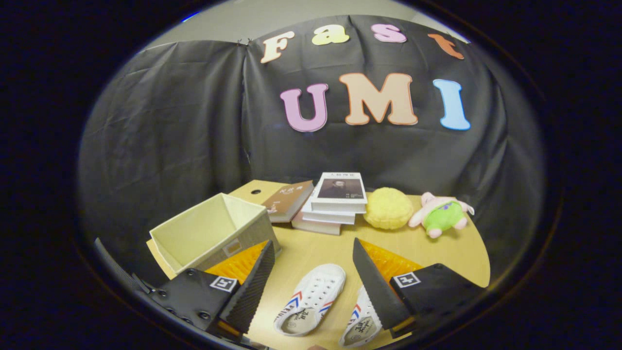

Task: Open the storage box then place both shoes into the box .Put the left shoe in first, then the right shoe, with the right side of both shoes facing outward in a uniform manner.

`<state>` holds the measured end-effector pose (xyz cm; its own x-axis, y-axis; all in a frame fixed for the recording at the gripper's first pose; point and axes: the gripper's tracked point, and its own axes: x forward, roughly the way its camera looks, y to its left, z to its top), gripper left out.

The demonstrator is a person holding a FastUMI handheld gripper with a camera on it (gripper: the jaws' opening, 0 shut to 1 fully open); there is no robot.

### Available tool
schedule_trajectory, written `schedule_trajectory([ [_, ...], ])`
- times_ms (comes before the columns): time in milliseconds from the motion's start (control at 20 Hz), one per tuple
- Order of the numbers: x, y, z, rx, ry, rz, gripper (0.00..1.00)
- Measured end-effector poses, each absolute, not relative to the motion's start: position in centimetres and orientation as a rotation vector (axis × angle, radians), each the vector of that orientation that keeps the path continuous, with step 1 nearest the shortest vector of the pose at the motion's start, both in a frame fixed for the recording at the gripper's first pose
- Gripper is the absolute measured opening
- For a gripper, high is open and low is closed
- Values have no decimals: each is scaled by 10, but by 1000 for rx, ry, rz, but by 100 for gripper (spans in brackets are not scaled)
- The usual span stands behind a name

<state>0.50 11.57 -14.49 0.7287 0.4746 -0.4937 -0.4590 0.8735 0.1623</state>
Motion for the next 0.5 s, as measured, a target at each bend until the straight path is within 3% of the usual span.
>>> schedule_trajectory([
  [500,-22,100,-257,-44,775,543,100],
])
